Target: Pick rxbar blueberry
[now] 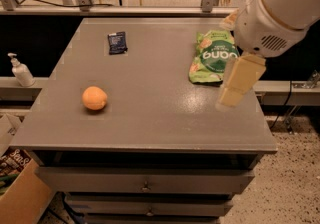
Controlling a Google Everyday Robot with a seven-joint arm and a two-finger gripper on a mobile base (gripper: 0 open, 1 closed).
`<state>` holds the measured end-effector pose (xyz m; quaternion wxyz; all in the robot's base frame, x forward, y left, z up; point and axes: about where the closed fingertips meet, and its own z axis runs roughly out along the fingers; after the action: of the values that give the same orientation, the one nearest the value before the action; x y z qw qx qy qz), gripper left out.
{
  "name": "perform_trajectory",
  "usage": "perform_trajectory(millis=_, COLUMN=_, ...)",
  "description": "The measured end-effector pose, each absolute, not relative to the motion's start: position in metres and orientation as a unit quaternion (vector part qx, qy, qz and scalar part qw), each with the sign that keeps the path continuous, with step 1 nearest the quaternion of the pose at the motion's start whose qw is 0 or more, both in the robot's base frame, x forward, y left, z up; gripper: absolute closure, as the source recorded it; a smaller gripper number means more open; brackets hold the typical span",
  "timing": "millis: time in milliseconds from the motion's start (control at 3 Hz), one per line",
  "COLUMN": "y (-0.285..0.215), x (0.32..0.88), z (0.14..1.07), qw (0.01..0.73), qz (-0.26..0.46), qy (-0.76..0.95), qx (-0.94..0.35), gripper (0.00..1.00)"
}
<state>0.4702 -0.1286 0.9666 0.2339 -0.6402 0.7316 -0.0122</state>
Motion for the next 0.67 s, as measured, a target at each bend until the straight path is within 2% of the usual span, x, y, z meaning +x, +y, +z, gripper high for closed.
perform_trajectory(millis=667, y=-0.044, x=0.503, z=0.950, qw=0.274, qz=0.038, qy=0.713, qx=-0.645, gripper=0.00)
